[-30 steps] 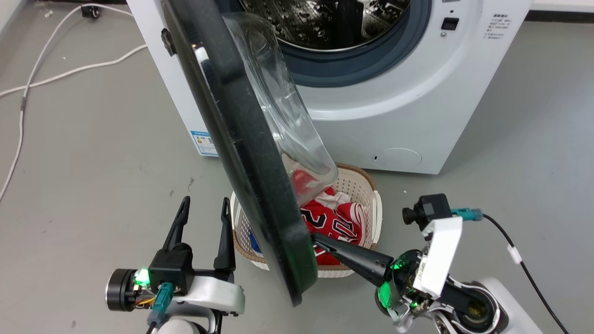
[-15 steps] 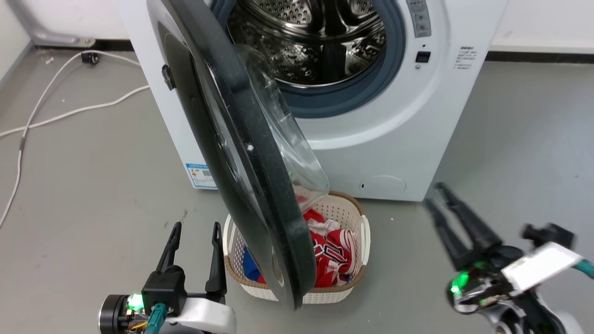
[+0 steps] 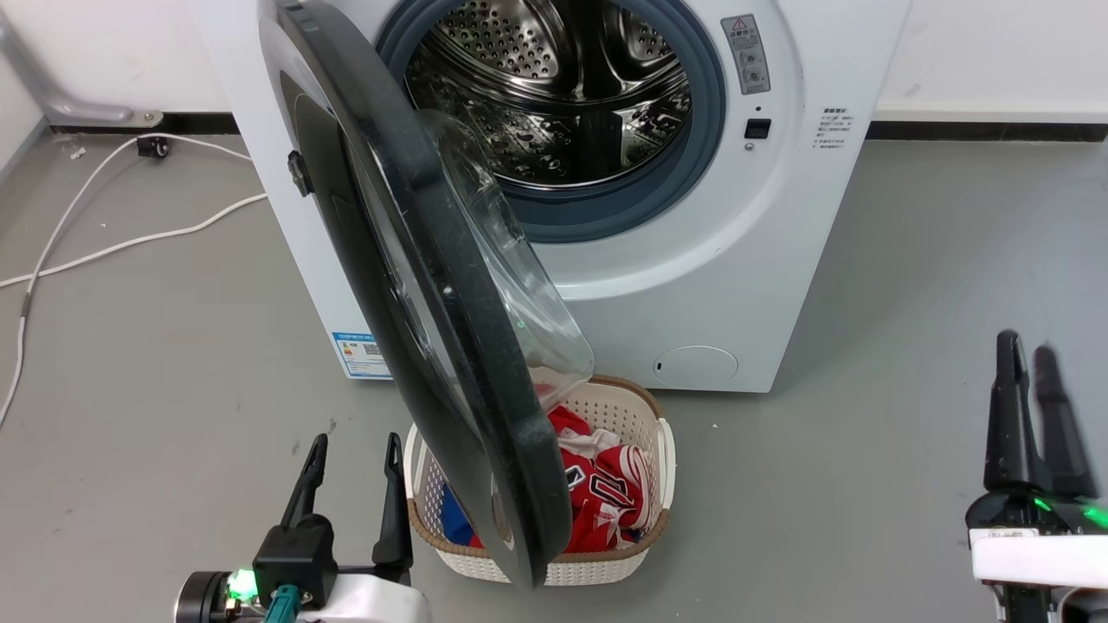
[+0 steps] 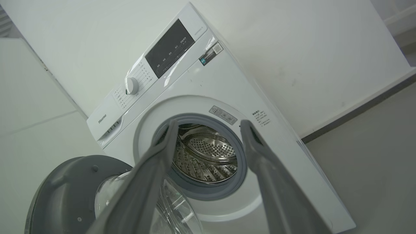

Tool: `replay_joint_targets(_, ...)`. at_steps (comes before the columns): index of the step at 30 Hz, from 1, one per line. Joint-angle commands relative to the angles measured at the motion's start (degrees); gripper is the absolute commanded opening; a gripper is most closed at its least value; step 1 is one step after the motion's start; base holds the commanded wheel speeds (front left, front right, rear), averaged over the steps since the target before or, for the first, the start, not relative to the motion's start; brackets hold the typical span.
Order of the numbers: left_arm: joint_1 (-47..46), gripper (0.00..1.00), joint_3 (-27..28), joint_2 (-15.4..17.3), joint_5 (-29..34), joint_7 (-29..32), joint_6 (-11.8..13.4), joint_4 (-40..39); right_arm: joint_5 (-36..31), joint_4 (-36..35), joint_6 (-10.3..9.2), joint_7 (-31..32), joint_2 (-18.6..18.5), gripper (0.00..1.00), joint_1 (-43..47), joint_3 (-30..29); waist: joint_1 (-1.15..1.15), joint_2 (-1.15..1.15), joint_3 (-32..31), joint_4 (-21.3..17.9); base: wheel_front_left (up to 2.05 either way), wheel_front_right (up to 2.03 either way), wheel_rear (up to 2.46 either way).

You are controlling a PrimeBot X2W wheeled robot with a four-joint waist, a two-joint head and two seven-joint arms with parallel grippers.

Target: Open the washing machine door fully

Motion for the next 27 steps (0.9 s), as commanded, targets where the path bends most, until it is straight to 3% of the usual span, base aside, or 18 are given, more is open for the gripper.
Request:
replay_joint_targets(1, 0.9, 1.0, 0.22, -0.05, 0.08, -0.16, 0.25, -0.28, -9.21, -2.75, 0.16, -0.12, 0.58, 1.0, 0.53, -0.97, 0.0, 0.0, 0.03, -0.09, 0.0, 0.0, 0.0)
replay_joint_targets(3, 0.8, 1.0, 0.25, -0.04, 0.12, -0.16, 0.24, -0.31, -17.44, -4.55, 0.15, -0.12, 1.16, 1.0, 1.39, 0.0, 0.0, 0.0, 0.05, -0.1, 0.0, 0.0, 0.0)
replay_joint_targets(8, 0.72, 1.0, 0.29, -0.05, 0.28, -0.16, 0.16, -0.26, -27.15, -5.67, 0.09, -0.15, 2.72, 1.0, 2.7, 0.41, 0.0, 0.0, -0.05, 0.1, 0.0, 0.0, 0.0)
replay_joint_targets(15, 0.91, 1.0, 0.01, -0.04, 0.23, -0.16, 0.39, -0.44, -39.8, -1.66, 0.09, -0.16, 3.91, 1.0, 6.14, 0.04, 0.0, 0.0, -0.36, 0.58, 0.0, 0.0, 0.0)
replay_joint_targets(19, 1.02, 1.0, -0.19, -0.05, 0.23, -0.16, 0.4, -0.5, -43.22, 1.1, 0.09, -0.16, 4.3, 1.0, 7.54, -0.82, 0.0, 0.0, -0.53, 0.75, 0.0, 0.0, 0.0)
replay_joint_targets(27, 1.47, 1.0, -0.35, -0.04, 0.43, -0.16, 0.51, -0.92, -41.25, 3.17, 0.09, -0.16, 4.35, 1.0, 8.06, -1.64, 0.0, 0.0, -0.84, 0.73, 0.0, 0.0, 0.0)
